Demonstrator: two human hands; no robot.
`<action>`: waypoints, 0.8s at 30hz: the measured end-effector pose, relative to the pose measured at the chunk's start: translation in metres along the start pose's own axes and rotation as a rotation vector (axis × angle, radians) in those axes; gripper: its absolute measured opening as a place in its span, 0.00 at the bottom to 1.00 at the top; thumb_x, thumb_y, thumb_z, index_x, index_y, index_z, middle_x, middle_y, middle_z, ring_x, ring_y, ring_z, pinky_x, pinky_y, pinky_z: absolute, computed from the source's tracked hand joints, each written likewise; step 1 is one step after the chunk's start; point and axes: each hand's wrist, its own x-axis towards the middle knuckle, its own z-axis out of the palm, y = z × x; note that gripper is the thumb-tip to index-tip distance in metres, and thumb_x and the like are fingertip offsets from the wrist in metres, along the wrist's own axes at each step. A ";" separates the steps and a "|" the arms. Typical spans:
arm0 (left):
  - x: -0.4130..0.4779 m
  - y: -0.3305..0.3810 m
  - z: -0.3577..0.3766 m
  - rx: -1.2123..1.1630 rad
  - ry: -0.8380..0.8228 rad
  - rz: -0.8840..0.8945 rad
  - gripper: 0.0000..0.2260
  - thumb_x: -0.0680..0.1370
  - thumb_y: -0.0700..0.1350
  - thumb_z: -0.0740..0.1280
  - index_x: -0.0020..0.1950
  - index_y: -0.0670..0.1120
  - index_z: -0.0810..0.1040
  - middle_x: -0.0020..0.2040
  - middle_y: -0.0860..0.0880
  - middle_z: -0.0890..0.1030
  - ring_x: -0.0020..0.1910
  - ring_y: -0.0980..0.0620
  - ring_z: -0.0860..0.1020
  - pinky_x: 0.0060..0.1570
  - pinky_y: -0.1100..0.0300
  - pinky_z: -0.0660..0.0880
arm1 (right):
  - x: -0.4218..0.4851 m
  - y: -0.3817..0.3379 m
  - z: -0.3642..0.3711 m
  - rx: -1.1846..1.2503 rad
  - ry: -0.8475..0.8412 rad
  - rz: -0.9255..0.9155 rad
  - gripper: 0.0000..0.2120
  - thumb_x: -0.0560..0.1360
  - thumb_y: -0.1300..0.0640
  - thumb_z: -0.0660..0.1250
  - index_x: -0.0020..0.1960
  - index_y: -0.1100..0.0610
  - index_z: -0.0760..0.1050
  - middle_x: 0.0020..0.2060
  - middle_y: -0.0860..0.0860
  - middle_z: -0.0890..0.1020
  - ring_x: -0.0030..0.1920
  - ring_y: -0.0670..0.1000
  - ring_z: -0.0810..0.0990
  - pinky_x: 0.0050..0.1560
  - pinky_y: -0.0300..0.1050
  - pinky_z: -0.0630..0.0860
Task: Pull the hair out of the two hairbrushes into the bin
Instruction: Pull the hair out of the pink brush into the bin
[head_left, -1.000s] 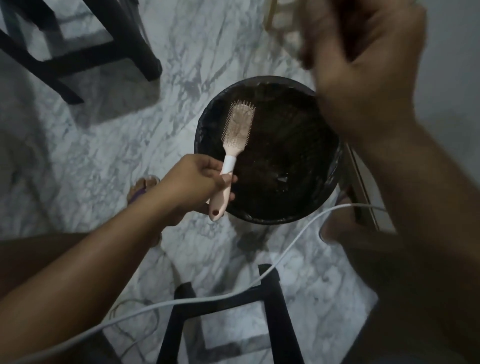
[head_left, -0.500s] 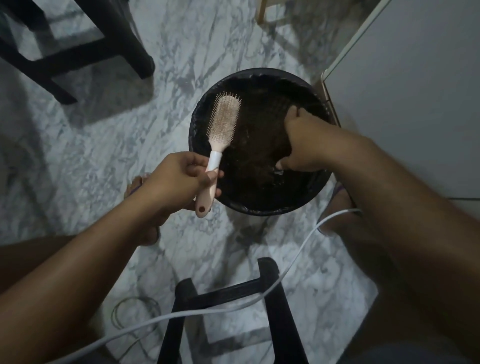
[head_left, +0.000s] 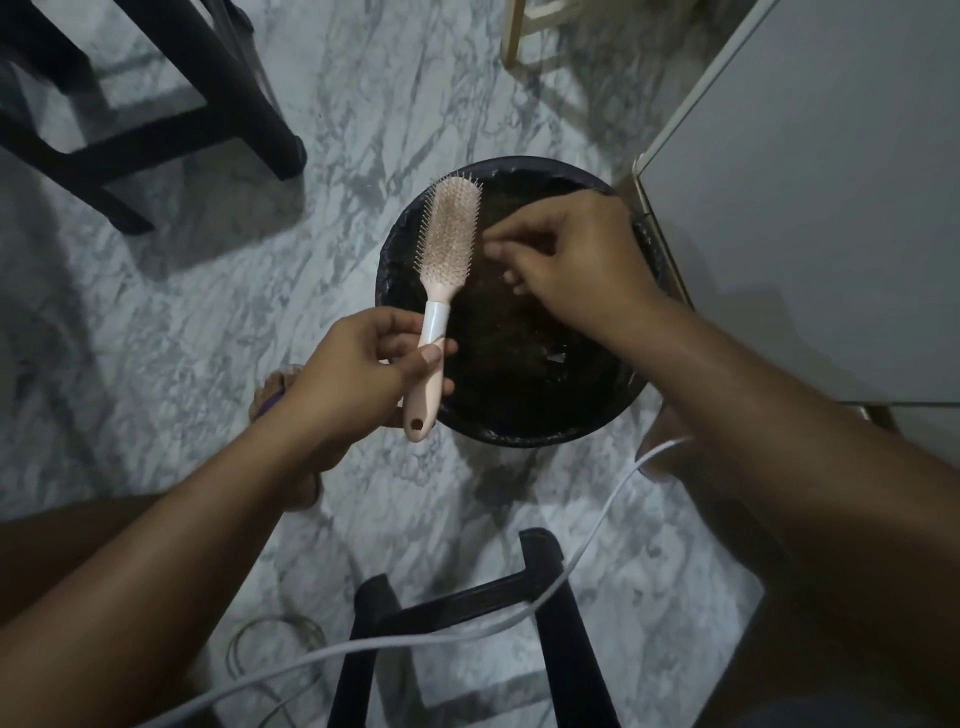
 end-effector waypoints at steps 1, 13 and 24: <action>0.000 0.000 -0.001 0.002 -0.002 -0.003 0.10 0.81 0.39 0.67 0.63 0.44 0.77 0.51 0.51 0.88 0.44 0.48 0.87 0.40 0.45 0.84 | 0.003 -0.001 -0.005 0.023 0.030 0.006 0.05 0.75 0.61 0.73 0.50 0.58 0.85 0.36 0.51 0.86 0.32 0.48 0.85 0.38 0.47 0.84; 0.004 -0.004 -0.005 -0.097 0.125 -0.040 0.12 0.82 0.39 0.67 0.64 0.41 0.76 0.51 0.49 0.88 0.45 0.47 0.88 0.37 0.48 0.83 | 0.012 0.016 -0.050 -0.316 0.036 0.210 0.05 0.76 0.60 0.70 0.45 0.55 0.85 0.36 0.52 0.85 0.31 0.48 0.84 0.40 0.42 0.84; 0.001 -0.001 -0.003 -0.032 0.052 -0.023 0.12 0.82 0.40 0.67 0.66 0.42 0.76 0.52 0.50 0.87 0.46 0.48 0.87 0.42 0.42 0.84 | 0.008 0.006 -0.043 -0.606 -0.578 0.292 0.36 0.72 0.55 0.77 0.75 0.54 0.65 0.63 0.51 0.80 0.66 0.53 0.77 0.62 0.48 0.74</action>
